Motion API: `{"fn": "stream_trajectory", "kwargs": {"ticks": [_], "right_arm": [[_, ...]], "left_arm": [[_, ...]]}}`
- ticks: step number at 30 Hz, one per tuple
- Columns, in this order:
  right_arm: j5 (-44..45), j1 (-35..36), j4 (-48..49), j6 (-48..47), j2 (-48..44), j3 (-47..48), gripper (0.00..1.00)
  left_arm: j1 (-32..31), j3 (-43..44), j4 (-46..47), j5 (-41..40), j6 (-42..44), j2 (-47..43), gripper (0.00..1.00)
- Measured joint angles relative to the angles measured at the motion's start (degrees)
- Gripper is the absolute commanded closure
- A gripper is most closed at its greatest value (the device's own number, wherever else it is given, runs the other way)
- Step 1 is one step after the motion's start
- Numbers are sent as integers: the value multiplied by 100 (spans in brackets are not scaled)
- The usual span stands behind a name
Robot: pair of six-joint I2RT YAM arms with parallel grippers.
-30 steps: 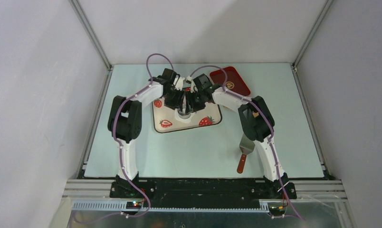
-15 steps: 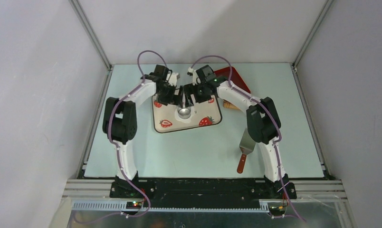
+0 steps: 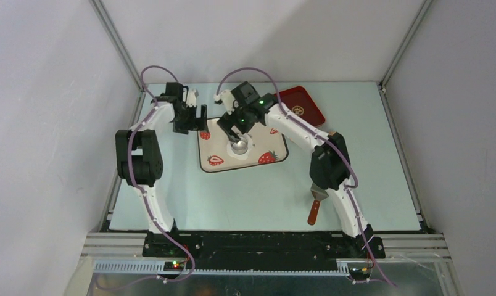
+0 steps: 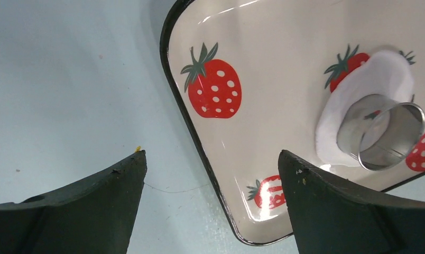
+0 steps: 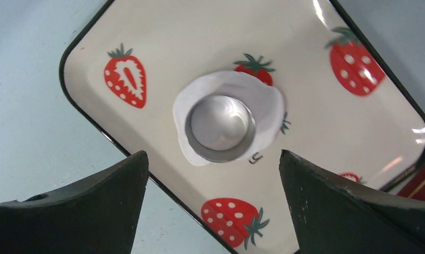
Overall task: Roll out the dumpling wrappers from the dough
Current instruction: Press the dumpling wrapper on the work surface.
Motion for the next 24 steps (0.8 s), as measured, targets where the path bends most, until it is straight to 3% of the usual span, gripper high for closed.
{"fn": "stream_trajectory", "kwargs": {"ticks": [2,7,10,19,24], "right_arm": [[48,166,-105,-273,140,177,3],[92,339,-278,-553,442,267,4],[151,306,-319,-573,605,269,5],[-7,94,-356,-343,708,262,6],[-44,44,-341,-273,708,260,6]], "left_arm": [[-22,-2,-7,-70,-2,94,5],[-66,0,-37,-138,-20,433,22],[-66,0,-76,-118,-68,579,27],[-39,9,-173,535,-356,704,28],[24,11,-164,837,-525,774,38]]}}
